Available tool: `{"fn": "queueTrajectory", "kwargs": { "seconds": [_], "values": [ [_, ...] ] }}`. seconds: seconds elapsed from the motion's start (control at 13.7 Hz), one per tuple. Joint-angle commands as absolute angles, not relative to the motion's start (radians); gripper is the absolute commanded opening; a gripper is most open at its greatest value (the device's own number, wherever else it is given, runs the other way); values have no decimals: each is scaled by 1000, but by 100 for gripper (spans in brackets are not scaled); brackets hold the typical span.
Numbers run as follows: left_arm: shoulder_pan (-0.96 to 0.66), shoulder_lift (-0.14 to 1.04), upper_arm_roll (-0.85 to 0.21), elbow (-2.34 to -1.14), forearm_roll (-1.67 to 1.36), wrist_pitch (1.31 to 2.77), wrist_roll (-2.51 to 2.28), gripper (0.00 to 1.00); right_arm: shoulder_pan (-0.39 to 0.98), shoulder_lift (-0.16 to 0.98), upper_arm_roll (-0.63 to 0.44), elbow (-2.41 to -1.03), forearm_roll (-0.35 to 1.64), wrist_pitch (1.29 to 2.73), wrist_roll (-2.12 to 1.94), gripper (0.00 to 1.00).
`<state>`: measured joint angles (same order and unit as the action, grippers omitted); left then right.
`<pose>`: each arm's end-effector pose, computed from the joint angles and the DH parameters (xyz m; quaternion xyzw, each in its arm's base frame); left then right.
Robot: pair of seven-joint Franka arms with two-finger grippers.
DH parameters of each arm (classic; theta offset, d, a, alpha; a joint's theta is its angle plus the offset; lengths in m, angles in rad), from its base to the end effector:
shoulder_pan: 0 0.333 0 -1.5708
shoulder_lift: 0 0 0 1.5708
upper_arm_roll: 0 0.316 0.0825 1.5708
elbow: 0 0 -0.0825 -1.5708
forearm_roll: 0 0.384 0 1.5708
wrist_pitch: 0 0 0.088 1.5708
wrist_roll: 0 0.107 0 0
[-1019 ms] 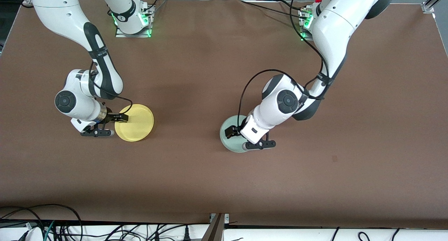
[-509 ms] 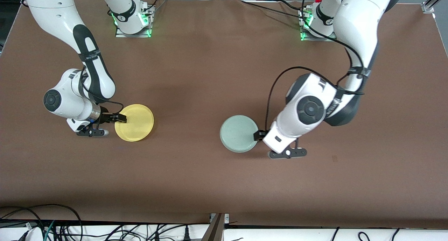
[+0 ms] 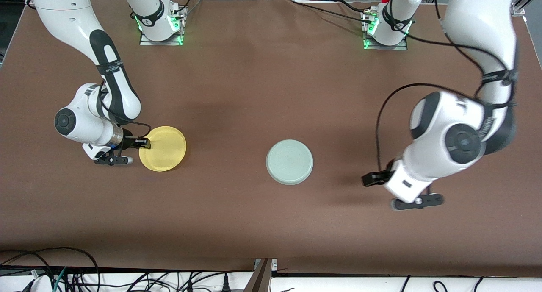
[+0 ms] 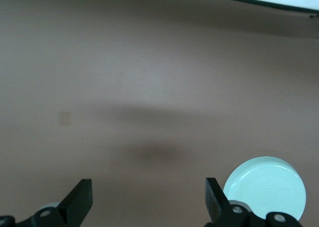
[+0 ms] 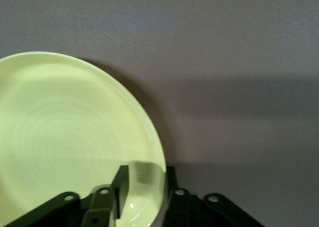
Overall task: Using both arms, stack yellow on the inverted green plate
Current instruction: 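Open the left gripper and withdraw it from the green plate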
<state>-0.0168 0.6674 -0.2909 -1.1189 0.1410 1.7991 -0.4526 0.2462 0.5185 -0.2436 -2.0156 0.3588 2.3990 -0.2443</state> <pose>0.7255 -0.1521 0.4352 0.9957 0.0890 0.0099 0.0252 0.5904 0.0052 0.1890 -0.9972 0.0039 0.0458 0.0585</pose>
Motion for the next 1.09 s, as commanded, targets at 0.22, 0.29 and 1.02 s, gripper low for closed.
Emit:
{"fn": "queueTrajectory", "kwargs": {
  "seconds": [0.22, 0.29, 1.02],
  "values": [
    [57, 402, -253, -1269, 144, 1651, -382, 100, 252, 512, -241, -2023, 385, 2399, -226, 4],
    [60, 375, -244, -1278, 143, 1610, -344, 100, 250, 512, -241, -2023, 385, 2399, -224, 0],
    [156, 69, -141, -1537, 17, 1480, -117, 100, 271, 485, -232, -1970, 390, 2373, -40, 0]
  ]
}}
